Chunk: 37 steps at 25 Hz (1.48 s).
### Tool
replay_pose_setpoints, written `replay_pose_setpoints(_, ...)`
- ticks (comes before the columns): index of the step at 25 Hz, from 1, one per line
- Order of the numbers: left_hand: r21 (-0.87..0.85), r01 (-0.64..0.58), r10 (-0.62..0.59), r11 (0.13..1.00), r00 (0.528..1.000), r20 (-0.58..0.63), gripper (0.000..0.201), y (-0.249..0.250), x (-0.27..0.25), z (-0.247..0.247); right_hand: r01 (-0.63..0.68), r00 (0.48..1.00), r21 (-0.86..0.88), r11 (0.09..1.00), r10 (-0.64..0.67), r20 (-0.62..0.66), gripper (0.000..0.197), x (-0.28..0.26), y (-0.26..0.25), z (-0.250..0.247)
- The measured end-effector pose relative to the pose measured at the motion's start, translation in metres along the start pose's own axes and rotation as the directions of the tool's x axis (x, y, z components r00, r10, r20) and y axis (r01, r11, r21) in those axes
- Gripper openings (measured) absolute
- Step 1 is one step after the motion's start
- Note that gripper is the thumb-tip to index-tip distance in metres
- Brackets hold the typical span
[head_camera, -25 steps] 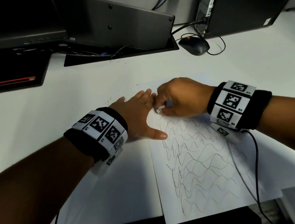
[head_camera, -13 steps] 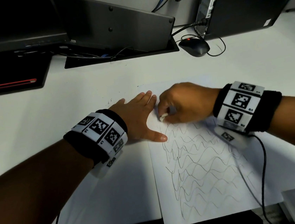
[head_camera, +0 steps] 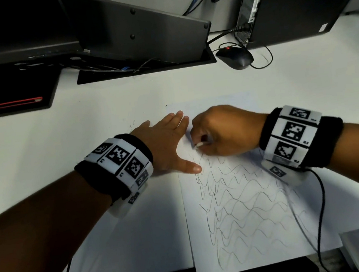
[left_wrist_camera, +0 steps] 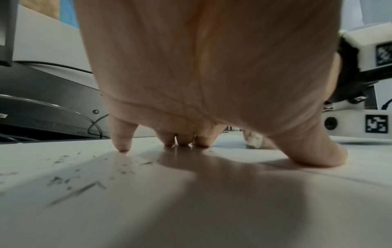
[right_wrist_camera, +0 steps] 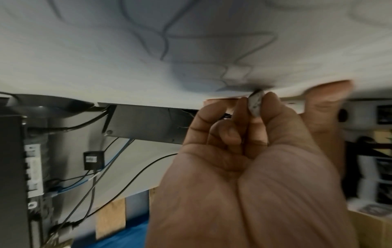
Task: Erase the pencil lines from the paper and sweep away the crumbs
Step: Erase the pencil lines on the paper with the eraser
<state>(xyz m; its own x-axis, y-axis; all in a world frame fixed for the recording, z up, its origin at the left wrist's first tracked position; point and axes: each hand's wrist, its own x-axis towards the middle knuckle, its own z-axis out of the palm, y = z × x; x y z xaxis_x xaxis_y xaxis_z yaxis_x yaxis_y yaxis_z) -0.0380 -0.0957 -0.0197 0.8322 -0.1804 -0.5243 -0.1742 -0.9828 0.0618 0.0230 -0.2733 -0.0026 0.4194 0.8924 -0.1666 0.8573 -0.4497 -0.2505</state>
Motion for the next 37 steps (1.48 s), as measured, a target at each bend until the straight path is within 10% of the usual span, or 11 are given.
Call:
replay_pose_setpoints(12,0.036,-0.059,0.064,0.998,0.986,-0.156,0.12,0.023,0.007,-0.008,-0.116,0.985,0.125,0.985,0.13,-0.111,0.01,0.0,0.034,-0.004)
replay_pose_setpoints(19,-0.018,-0.1,0.098,0.995,0.991,-0.089,0.116,0.021,0.013,-0.01,0.019,1.0,0.138,0.99,-0.016,-0.021,0.012,-0.009,0.02,-0.001)
replay_pose_setpoints(37,0.033,-0.078,0.079,0.996,0.996,-0.034,0.126,0.02,0.018,-0.007,-0.086,0.994,0.121,0.989,0.093,-0.058,0.01,-0.021,0.027,-0.008)
